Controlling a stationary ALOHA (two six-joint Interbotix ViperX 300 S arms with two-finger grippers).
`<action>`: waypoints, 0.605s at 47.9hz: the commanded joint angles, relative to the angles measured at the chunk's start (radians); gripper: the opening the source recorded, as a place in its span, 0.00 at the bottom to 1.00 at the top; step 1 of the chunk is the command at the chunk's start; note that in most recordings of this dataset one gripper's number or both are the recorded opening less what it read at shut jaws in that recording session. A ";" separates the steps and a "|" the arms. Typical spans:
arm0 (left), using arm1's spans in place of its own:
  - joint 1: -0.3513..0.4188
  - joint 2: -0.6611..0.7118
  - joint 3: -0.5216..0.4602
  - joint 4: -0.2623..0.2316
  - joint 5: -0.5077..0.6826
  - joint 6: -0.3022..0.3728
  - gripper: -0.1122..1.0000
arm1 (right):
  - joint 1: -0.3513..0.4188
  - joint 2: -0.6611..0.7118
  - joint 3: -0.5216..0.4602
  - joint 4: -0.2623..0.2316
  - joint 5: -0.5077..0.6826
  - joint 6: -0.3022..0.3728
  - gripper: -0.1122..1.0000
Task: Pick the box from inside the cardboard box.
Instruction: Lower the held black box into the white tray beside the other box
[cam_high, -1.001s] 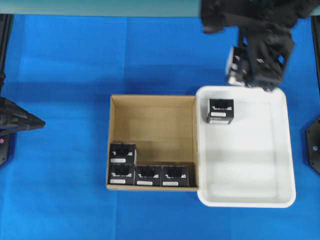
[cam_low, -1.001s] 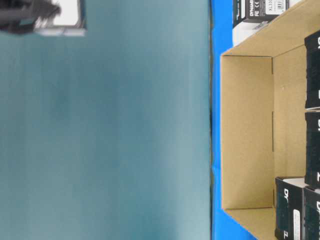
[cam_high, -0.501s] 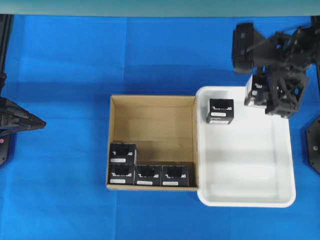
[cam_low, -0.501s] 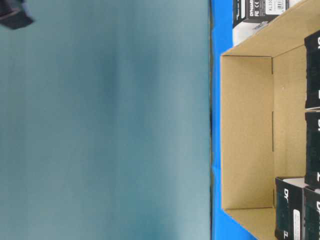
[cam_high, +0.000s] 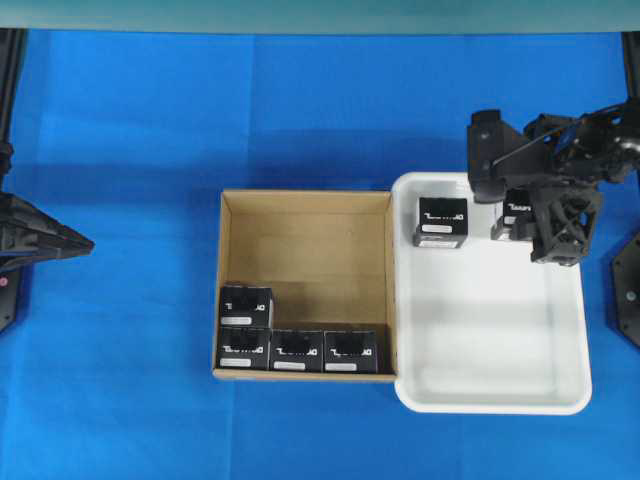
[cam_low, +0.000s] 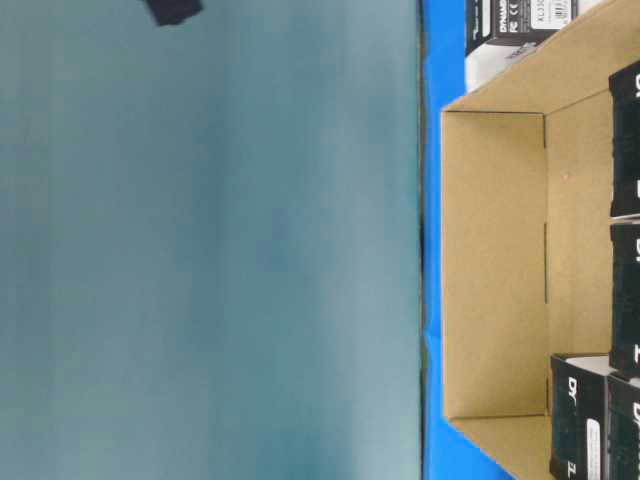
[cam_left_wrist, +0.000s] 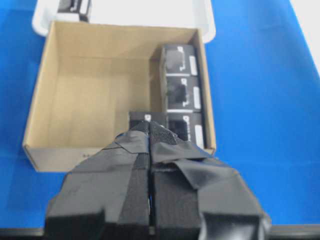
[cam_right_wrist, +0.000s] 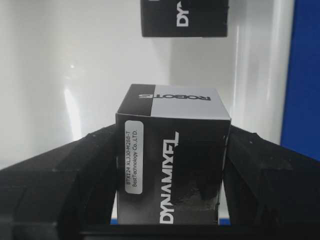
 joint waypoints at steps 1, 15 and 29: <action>0.000 0.009 -0.021 0.002 -0.011 -0.003 0.04 | 0.005 0.025 0.009 0.002 -0.043 -0.008 0.66; 0.000 0.009 -0.023 0.002 -0.037 -0.014 0.04 | 0.008 0.115 0.028 0.002 -0.147 -0.025 0.66; 0.000 0.009 -0.023 0.002 -0.038 -0.015 0.04 | 0.009 0.167 0.041 0.006 -0.204 -0.025 0.66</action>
